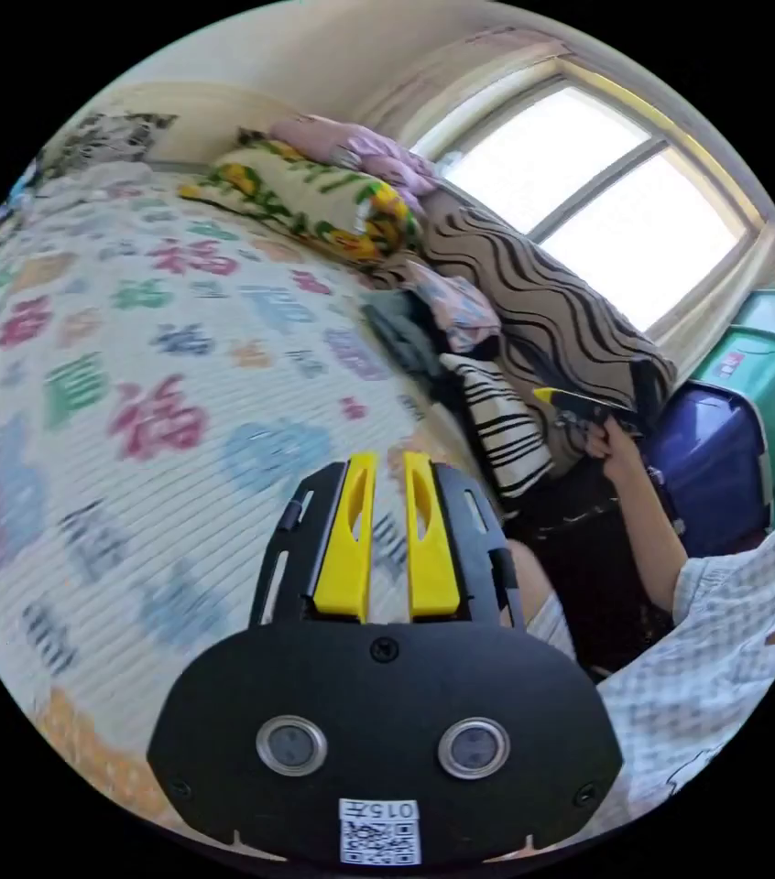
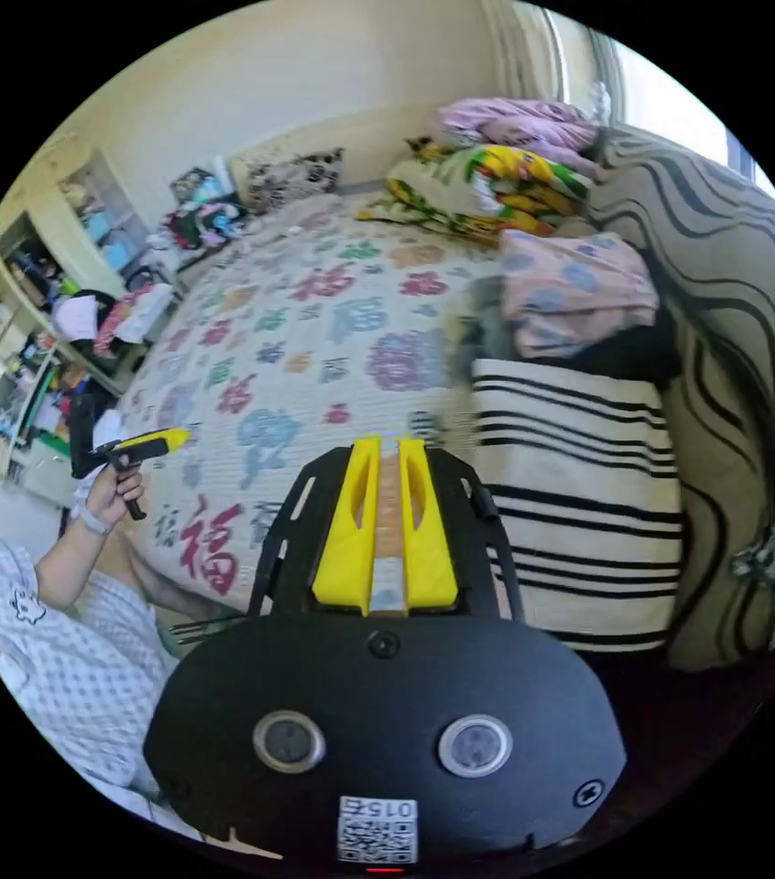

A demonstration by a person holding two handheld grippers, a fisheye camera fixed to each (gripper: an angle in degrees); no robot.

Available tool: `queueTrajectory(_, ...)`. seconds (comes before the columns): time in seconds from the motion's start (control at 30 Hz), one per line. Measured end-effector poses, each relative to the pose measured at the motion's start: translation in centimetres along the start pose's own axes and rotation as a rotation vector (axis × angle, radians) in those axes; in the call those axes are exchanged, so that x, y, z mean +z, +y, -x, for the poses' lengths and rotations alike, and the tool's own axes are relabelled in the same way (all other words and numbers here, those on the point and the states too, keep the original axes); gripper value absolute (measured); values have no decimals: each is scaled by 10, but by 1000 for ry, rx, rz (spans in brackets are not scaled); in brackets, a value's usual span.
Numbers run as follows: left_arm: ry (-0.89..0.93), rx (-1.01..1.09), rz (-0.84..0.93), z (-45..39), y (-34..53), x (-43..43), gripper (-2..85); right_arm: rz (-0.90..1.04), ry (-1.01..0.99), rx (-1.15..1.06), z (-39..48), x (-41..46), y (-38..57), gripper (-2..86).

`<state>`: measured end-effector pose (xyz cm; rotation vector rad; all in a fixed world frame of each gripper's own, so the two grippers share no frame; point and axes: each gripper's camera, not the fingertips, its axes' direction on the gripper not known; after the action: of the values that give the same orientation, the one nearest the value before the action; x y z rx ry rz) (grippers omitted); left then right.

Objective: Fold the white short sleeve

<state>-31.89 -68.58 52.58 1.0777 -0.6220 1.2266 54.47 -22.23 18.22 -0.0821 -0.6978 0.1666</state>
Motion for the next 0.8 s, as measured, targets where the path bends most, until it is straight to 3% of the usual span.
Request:
queueTrajectory(0.17, -503, -200, -100, 49, 98, -187, 96, -9, -309, -25, 118, 60, 57, 37)
queueTrajectory(0.23, -734, -372, -100, 74, 146, -265, 123, 54, -428, -27, 168, 91, 71, 23)
queueTrajectory(0.3, -827, -490, -139, 91, 181, -311, 128, 116, -499, -46, 202, 108, 76, 16)
queueTrajectory(0.47, -842, -618, -118, 132, 220, -363, 145, 200, -548, -169, 272, 123, 82, 5)
queueTrajectory(0.6, -990, -447, 100, 132, 187, -343, 130, 213, -519, -226, 305, 121, 90, 0)
queueTrajectory(0.67, -991, -391, 126, 128, 176, -338, 50, 216, -496, -228, 311, 120, 96, -2)
queueTrajectory(0.8, -893, -289, 103, 96, 157, -351, 14, 191, -486, -177, 313, 115, 108, 1)
